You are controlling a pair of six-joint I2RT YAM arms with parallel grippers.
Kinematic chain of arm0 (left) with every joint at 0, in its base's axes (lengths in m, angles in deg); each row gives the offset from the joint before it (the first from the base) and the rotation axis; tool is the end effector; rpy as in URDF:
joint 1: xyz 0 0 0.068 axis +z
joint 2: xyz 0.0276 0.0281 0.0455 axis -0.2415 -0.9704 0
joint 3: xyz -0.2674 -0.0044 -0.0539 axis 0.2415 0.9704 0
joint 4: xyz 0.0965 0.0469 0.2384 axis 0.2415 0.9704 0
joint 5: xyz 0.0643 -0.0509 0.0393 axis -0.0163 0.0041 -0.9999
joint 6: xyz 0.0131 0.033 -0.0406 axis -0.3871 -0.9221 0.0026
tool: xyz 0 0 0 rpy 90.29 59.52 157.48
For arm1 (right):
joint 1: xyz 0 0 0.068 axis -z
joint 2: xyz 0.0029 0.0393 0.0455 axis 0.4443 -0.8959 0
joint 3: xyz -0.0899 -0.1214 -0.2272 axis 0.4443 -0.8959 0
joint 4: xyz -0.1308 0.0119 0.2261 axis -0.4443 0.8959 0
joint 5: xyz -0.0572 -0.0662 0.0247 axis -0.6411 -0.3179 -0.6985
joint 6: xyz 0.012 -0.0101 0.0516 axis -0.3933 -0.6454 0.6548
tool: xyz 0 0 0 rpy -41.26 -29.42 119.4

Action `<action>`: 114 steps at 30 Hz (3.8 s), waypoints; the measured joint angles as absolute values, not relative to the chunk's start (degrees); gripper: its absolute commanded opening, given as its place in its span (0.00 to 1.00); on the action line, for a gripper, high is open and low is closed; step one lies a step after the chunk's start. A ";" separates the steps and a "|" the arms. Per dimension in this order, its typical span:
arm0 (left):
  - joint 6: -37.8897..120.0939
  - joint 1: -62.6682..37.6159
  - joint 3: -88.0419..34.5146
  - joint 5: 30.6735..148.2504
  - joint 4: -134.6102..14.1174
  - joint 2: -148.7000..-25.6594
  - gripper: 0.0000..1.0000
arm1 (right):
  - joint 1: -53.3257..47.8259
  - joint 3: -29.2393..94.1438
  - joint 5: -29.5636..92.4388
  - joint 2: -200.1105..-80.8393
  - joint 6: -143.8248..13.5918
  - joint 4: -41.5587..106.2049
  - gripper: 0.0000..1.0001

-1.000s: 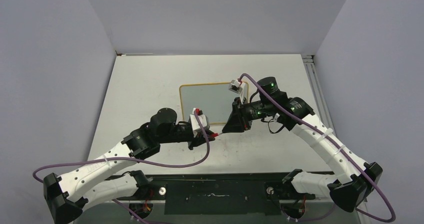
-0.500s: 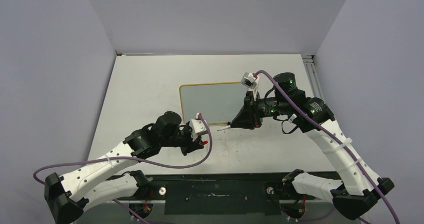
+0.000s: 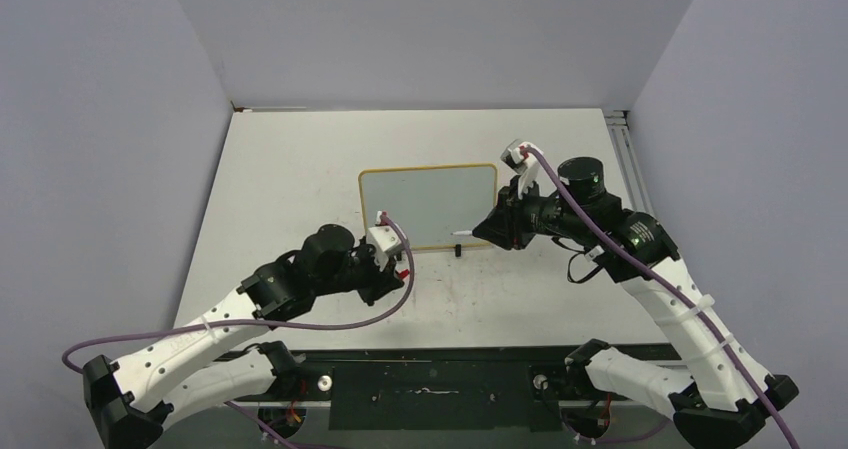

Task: Write a sentence on the whiteboard
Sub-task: Place the pen cap at the center of the board, then move the whiteboard stand to the center of the board.

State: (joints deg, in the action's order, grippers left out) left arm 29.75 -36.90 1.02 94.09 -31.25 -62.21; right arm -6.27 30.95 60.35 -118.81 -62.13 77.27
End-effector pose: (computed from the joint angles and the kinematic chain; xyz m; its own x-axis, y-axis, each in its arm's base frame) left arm 0.1157 -0.1547 0.2918 -0.3465 0.4201 -0.8387 0.8730 0.4716 -0.1245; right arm 0.1533 0.1234 0.4085 -0.5721 -0.2043 -0.7943 -0.7780 0.4416 0.4468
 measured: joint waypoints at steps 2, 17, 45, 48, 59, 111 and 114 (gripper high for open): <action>34.15 -37.36 1.57 91.68 -33.02 -61.22 0.00 | -6.27 28.98 56.35 -116.47 -60.79 75.02 0.05; 55.48 -51.63 15.69 69.69 -48.23 -66.38 0.00 | -6.29 17.57 41.75 -103.01 -51.77 60.15 0.05; 61.68 -53.71 19.43 60.27 -58.18 -83.32 0.27 | -6.29 15.47 36.31 -101.15 -49.01 58.36 0.05; 61.99 -53.73 19.43 60.10 -58.18 -83.54 0.34 | -6.29 15.47 35.92 -101.15 -49.19 58.38 0.05; 62.62 -53.75 18.31 58.94 -55.22 -82.40 0.66 | -6.29 15.47 34.41 -101.13 -50.24 58.43 0.05; 68.46 -36.13 1.94 56.21 -48.30 -90.12 0.70 | -6.29 8.28 26.10 -92.39 -51.72 53.14 0.05; 69.49 -36.81 1.20 55.14 -49.00 -94.25 0.66 | -6.29 8.00 25.99 -91.47 -51.72 52.79 0.05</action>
State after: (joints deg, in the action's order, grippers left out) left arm 69.49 -36.81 1.20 55.14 -49.00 -94.25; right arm -6.29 8.00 25.99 -91.47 -51.72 52.79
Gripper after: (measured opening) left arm 0.693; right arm 0.158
